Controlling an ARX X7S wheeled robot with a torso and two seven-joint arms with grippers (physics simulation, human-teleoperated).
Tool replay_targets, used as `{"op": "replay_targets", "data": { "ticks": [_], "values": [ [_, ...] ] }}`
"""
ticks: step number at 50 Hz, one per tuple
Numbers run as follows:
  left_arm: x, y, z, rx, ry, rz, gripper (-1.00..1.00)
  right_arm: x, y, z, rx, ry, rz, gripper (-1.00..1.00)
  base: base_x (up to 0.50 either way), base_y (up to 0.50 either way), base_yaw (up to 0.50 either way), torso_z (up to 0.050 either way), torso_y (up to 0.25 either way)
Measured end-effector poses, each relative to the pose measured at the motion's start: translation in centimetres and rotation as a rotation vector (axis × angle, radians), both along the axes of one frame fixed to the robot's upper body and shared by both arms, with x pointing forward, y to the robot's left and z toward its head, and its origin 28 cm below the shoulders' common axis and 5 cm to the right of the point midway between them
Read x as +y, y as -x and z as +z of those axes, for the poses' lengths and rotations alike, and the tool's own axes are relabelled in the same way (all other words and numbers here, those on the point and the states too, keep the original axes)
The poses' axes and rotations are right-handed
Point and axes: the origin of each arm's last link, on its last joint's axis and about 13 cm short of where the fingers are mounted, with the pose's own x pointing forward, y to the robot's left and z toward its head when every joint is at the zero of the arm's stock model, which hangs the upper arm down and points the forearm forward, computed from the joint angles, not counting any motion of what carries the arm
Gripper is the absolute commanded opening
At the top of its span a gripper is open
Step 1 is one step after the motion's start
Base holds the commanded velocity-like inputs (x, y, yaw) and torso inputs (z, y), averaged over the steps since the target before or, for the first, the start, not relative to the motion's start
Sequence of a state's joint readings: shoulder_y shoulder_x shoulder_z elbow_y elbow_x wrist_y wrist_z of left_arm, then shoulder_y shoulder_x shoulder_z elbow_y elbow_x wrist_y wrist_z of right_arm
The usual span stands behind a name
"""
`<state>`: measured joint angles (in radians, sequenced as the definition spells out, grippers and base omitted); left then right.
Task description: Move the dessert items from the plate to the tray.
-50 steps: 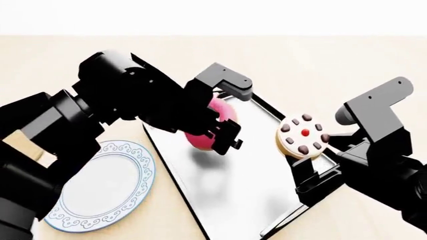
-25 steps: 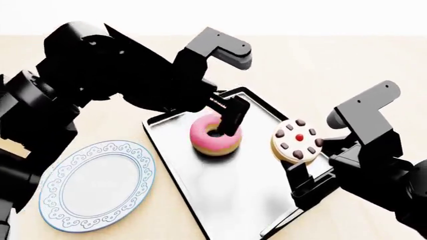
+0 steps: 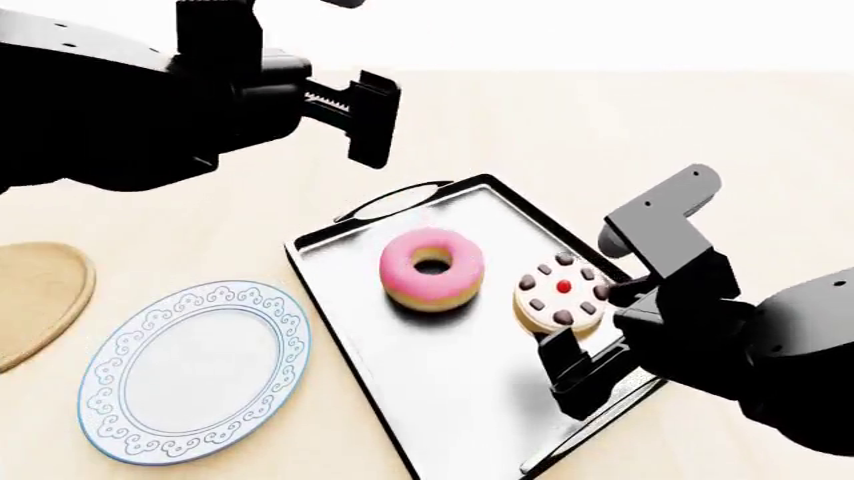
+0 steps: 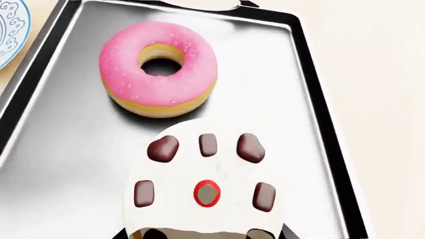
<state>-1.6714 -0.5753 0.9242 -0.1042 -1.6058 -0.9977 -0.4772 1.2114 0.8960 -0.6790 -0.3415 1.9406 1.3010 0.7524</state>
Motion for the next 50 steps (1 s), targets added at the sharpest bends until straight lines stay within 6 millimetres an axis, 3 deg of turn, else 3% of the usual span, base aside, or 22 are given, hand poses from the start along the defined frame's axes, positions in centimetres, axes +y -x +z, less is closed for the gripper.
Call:
{"op": "replay_targets", "data": {
  "ticks": [13,14,31,50],
  "values": [
    [1.0,0.8,0.6,-0.048,0.017,0.038,1.0,1.0,-1.0,0.3,0.063,0.019,0.031,-1.0,0.0,0.0,0.0,0.0,0.001],
    [1.0,0.8,0.6,-0.049,0.017,0.039,1.0,1.1,-1.0,0.3,0.067,0.02,0.033,1.0,0.0,0.0,0.0,0.0,0.0],
    [1.4,1.1,0.6,-0.06,0.023,0.049,1.0,1.3,-1.7,0.9,0.071,0.037,0.034,1.0,0.0,0.0,0.0,0.0,0.0],
    [2.4,3.0,-1.4,-0.106,0.018,0.062,1.0,-0.4,-0.8,4.8,-0.184,-0.084,-0.054,1.0,0.0,0.0,0.0,0.0,0.0]
  ]
}}
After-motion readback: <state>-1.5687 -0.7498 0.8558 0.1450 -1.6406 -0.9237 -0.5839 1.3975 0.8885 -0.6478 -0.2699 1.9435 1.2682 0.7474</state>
